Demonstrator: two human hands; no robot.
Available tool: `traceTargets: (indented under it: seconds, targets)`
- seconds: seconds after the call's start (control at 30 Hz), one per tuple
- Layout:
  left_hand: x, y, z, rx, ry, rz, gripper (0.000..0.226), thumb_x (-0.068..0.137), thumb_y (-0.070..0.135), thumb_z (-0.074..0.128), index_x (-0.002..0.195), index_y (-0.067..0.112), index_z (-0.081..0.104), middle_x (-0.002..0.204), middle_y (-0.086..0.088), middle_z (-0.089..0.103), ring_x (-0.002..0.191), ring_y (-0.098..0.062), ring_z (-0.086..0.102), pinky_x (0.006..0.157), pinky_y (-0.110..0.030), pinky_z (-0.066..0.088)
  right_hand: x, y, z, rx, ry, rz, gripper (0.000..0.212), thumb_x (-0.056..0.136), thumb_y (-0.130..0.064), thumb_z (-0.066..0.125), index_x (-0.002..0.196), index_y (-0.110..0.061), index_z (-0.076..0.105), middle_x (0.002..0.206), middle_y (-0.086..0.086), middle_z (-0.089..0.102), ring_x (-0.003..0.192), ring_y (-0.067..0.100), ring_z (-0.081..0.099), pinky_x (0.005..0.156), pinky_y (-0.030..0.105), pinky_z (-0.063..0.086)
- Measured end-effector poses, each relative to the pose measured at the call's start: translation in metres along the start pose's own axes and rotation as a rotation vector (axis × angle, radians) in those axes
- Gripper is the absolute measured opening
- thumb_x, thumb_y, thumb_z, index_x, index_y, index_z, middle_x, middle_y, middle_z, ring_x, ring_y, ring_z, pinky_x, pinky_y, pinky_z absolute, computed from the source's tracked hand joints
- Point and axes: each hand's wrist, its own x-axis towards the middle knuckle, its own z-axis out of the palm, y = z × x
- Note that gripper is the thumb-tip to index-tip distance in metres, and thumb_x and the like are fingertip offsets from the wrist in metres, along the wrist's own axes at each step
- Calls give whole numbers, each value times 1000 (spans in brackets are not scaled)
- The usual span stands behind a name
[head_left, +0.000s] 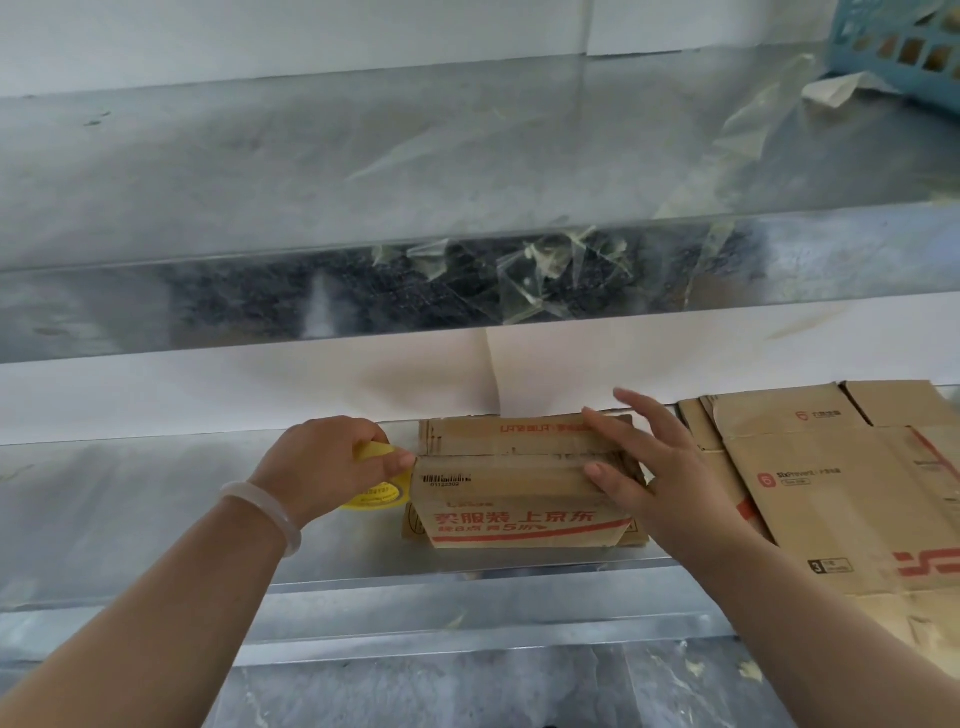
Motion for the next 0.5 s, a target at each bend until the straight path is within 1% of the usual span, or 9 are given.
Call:
traceTargets:
  seconds: [0.03,0.07,0.13,0.17,0.2,0.3,0.4,0.5]
  targets:
    - [0,0,0,-6,-3,0,35,79,67,57,78,33,67,77,13,66,75,-5,61,72,-33,54,-1,-3,0,-114,21,-57,44,86,-65,44,128,-55,53,149,-26,30,141,6,27,113,36,33]
    - [1,-1,1,-14,-4,0,35,79,66,57,78,33,67,77,13,66,75,-5,61,72,-32,53,-1,-5,1,-219,55,-148,41,94,-59,40,129,-45,58,150,-20,36,142,9,27,117,37,26]
    - [1,-1,3,-27,1,-6,33,79,66,58,77,34,66,77,14,66,75,-5,61,71,-31,53,-2,-7,7,-371,104,-303,41,100,-45,37,125,-30,65,138,-12,55,137,12,40,120,39,22]
    - [1,-1,4,-36,4,-9,33,79,66,58,76,34,66,77,14,66,75,-5,61,71,-31,52,-3,-7,9,-426,106,-327,44,100,-43,35,125,-26,66,134,-10,59,135,13,44,120,40,21]
    - [2,-2,5,-47,7,-13,32,79,65,59,76,34,66,77,14,66,75,-5,61,71,-31,53,-4,-7,12,-484,92,-329,47,101,-44,32,127,-24,65,134,-9,60,134,14,45,119,42,20]
    - [2,-3,8,-58,-2,-19,31,79,64,59,76,35,66,77,14,67,76,-6,61,71,-31,53,-10,-10,17,-621,52,-320,56,100,-51,28,135,-20,58,141,-7,54,139,15,40,118,44,18]
    - [3,-3,9,-59,-10,-12,31,80,64,58,77,35,66,77,14,66,75,-6,61,70,-30,52,-14,-17,22,-665,54,-341,52,99,-46,33,138,-19,56,142,-5,53,138,17,41,117,47,20]
    - [2,-2,8,-47,-5,-3,32,81,64,57,78,34,66,77,14,66,75,-5,60,69,-30,52,-15,-26,32,-728,35,-351,55,98,-46,33,142,-17,50,146,-2,49,140,20,40,116,49,20]
